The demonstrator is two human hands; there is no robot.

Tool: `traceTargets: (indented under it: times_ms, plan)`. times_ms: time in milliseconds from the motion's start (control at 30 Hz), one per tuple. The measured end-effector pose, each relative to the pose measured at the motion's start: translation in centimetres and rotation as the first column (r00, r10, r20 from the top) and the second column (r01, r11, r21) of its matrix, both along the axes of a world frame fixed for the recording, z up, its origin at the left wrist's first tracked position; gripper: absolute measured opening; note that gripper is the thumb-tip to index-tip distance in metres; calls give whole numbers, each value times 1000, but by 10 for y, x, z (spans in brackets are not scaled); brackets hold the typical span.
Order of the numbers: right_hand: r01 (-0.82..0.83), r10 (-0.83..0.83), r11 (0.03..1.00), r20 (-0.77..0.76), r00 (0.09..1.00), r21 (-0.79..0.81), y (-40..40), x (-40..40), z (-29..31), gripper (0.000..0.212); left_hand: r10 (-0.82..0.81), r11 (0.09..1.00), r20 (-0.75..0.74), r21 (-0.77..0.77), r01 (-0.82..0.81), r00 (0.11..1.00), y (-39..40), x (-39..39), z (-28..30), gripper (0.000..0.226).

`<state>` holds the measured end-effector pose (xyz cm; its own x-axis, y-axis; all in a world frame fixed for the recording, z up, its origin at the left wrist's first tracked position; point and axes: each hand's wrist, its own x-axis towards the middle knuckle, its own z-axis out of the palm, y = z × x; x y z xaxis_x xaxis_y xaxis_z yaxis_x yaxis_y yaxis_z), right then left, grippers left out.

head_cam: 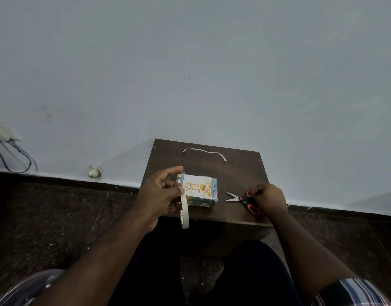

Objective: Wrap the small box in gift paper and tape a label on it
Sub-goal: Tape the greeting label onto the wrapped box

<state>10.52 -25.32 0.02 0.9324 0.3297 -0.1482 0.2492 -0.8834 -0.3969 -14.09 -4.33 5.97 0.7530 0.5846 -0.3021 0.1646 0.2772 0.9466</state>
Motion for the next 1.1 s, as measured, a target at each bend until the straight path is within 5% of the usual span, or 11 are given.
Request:
traceTargets:
  times_ms: [100,200,333,433,833,1100]
  plan:
    - [103,-33,881,-157,987,461,23,-28,25,4,-5,1000,4,-3,5,1000,0,-1,0,50]
    - [216,180,651,-424,887,728,57,-70,47,16,-13,1000,24,-12,13,1000,-2,-1,1,52]
    - [479,361,485,-666,653,732,93,-112,56,23,-19,1000,63,-24,20,998,-3,-2,1,55]
    - [563,426,415,-700,574,715,108,-125,57,19,-21,999,82,-31,23,996,-3,-1,-1,57]
    - [584,386,399,-707,593,707,120,-127,67,18,-9,1000,90,1,9,996,-1,1,-7,59]
    - [388,366,486,-585,724,783,117,-109,80,16,2,987,48,159,-9,999,5,3,-9,62]
